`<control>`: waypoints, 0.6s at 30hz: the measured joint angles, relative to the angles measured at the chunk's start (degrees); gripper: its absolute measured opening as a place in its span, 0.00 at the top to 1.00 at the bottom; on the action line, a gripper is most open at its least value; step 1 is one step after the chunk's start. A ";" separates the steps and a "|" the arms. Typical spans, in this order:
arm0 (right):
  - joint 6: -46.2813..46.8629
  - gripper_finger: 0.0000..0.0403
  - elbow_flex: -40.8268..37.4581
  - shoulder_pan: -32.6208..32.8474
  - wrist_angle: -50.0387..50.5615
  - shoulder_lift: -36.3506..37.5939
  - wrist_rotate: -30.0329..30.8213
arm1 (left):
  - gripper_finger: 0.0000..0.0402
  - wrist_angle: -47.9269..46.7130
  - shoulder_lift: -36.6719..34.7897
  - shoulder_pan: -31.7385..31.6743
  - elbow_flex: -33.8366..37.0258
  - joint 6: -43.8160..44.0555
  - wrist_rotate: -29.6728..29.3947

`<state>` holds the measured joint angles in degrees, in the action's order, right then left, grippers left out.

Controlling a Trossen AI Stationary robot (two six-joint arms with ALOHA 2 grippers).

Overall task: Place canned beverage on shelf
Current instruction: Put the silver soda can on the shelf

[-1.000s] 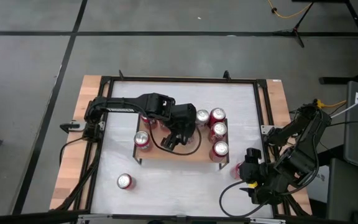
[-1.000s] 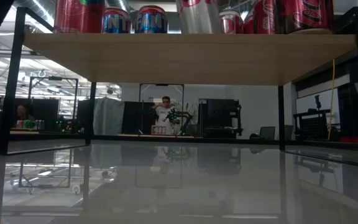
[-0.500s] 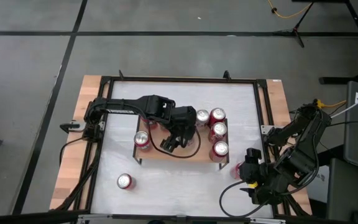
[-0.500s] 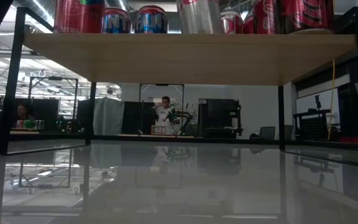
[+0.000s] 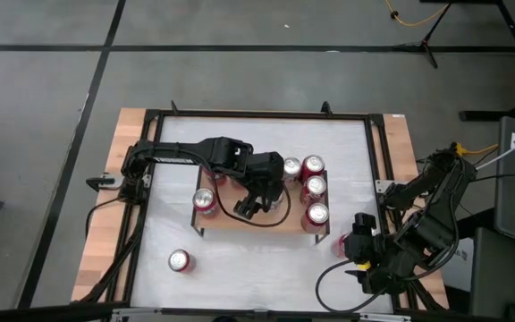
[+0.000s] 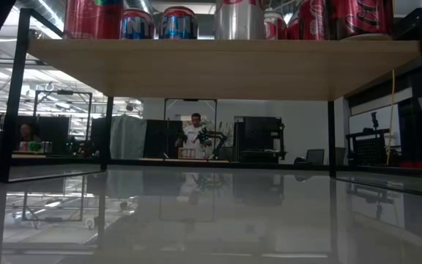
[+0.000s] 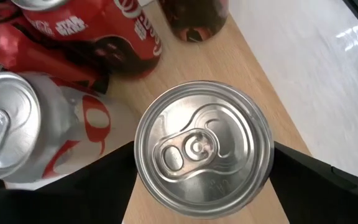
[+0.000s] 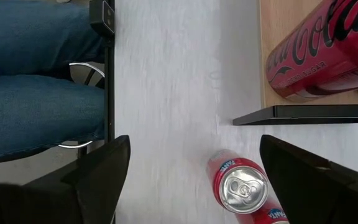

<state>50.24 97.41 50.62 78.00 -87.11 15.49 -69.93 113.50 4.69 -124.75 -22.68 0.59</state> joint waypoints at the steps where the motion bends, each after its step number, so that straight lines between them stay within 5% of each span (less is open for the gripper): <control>1: 0.00 0.14 0.00 -0.01 0.00 0.00 0.00 | 0.19 0.35 0.02 0.00 0.02 0.00 -0.01; 18: 0.00 0.14 0.00 0.01 0.00 0.00 0.00 | 0.19 7.30 0.02 0.00 0.02 0.04 -3.14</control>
<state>50.24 97.41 50.63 78.00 -87.11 15.49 -62.63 113.51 4.69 -124.73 -22.64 -2.55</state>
